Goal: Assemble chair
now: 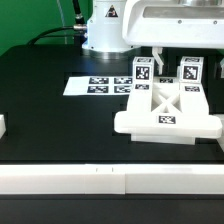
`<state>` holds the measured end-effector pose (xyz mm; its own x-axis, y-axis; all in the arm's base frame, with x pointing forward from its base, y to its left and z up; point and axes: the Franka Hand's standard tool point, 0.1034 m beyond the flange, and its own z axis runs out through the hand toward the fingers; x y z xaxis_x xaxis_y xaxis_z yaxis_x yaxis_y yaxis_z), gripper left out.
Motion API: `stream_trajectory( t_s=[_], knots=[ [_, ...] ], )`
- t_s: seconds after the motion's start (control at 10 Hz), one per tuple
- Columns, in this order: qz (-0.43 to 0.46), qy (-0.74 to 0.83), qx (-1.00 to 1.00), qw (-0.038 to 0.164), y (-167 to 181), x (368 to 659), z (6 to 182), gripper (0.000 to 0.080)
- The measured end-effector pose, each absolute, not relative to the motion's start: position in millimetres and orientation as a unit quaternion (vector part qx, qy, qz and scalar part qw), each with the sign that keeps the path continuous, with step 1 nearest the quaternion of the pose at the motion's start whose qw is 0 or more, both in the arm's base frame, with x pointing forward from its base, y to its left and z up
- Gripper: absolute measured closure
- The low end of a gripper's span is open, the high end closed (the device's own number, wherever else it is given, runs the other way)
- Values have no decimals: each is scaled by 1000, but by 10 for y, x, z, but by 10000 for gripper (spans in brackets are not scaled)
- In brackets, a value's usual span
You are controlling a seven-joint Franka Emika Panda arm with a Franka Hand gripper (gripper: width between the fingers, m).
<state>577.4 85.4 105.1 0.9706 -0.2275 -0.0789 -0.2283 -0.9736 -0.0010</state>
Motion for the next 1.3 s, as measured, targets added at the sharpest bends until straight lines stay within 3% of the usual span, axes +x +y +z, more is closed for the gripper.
stream_trajectory(
  t_s=[0.1,0.2,0.3,0.4,1.3],
  knots=[
    [39,116,-993,5,855,5772,1049,252],
    [39,116,-992,5,854,5772,1049,252],
    [39,121,-992,5,855,5772,1049,435],
    [40,133,-990,5,855,5772,1049,532],
    [41,414,-910,-5,897,5759,1040,530]
  ],
)
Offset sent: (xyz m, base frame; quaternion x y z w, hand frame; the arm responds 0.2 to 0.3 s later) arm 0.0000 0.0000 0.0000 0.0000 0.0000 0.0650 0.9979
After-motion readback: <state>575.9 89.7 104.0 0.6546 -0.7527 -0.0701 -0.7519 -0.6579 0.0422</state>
